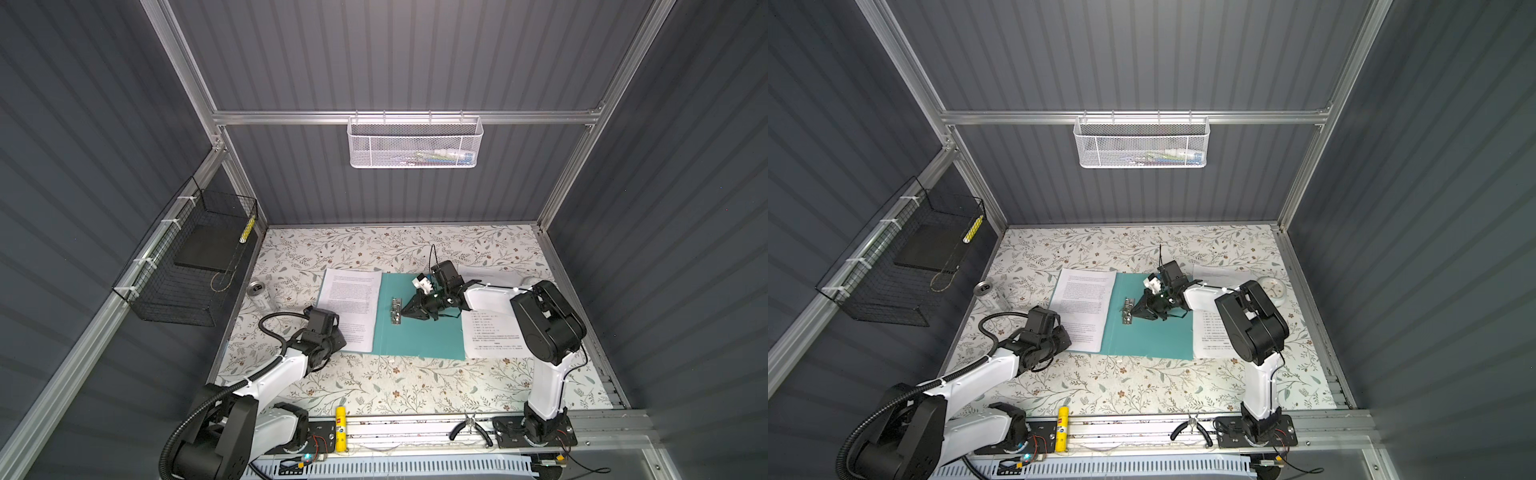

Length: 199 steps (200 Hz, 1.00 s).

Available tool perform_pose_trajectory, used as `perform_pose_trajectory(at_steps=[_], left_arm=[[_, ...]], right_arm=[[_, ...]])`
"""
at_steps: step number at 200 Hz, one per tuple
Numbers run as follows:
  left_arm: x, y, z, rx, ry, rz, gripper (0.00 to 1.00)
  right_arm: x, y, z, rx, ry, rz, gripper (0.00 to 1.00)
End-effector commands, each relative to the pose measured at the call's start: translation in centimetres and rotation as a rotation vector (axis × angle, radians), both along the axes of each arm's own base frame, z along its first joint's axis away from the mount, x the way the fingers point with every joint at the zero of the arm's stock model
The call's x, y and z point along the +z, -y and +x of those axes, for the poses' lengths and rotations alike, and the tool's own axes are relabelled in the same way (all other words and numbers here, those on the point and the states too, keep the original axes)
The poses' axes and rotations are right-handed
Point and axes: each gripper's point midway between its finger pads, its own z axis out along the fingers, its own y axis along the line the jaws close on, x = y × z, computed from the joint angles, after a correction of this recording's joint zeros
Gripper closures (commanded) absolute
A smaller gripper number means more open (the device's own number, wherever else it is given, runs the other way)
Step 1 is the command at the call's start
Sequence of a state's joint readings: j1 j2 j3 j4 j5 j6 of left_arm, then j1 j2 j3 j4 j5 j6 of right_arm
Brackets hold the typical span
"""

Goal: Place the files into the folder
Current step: 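Lift the clip lever upward with the right gripper to open the clip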

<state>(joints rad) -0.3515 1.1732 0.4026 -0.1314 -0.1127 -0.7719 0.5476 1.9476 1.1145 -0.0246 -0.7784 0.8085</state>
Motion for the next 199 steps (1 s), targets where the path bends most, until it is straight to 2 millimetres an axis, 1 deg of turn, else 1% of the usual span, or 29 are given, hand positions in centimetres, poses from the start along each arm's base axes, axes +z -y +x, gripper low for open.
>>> perform_pose_trajectory(at_steps=[1,15,22,42,53,61,72,95,142,190,193,199], left_arm=[[-0.7,-0.9,-1.0,0.026,-0.032,0.023,0.82],[-0.6,-0.9,-1.0,0.027,-0.031,0.025,0.82],[-0.6,-0.9,-0.9,0.024,-0.030,0.025,0.81],[-0.5,-1.0,-0.9,0.025,-0.026,0.029,0.81],[-0.5,-1.0,-0.9,0.028,-0.024,0.028,0.81],[-0.5,-1.0,-0.9,0.027,-0.026,0.031,0.80],[-0.5,-1.0,-0.9,0.023,-0.025,0.031,0.80],[-0.5,-1.0,-0.8,0.021,-0.028,0.033,0.80],[-0.4,-1.0,-0.9,0.021,-0.027,0.034,0.80],[-0.3,-0.9,-0.8,0.017,-0.019,0.029,0.79],[-0.3,-0.9,-0.8,0.017,-0.019,0.028,0.79],[-0.3,-0.9,-0.8,0.017,-0.019,0.029,0.79]], right_arm=[[-0.9,-0.8,-0.3,0.021,-0.009,-0.014,0.85],[-1.3,-1.5,-0.2,0.041,-0.010,-0.027,0.85],[-1.9,-1.5,-0.1,0.048,-0.020,-0.057,0.85],[-3.6,-0.4,0.4,0.043,0.002,-0.187,0.85],[-4.0,0.3,0.5,0.037,0.026,-0.238,0.84],[-4.2,0.9,0.6,0.031,0.040,-0.271,0.82],[-4.2,1.4,0.8,0.033,0.064,-0.305,0.77],[-4.4,1.9,1.2,0.048,0.090,-0.352,0.72],[-5.2,1.1,2.3,0.075,0.106,-0.359,0.71],[-5.1,-0.3,3.5,0.107,0.128,-0.336,0.71],[-5.3,0.0,3.2,0.110,0.110,-0.349,0.71],[-5.3,-0.1,3.2,0.113,0.110,-0.349,0.72]])
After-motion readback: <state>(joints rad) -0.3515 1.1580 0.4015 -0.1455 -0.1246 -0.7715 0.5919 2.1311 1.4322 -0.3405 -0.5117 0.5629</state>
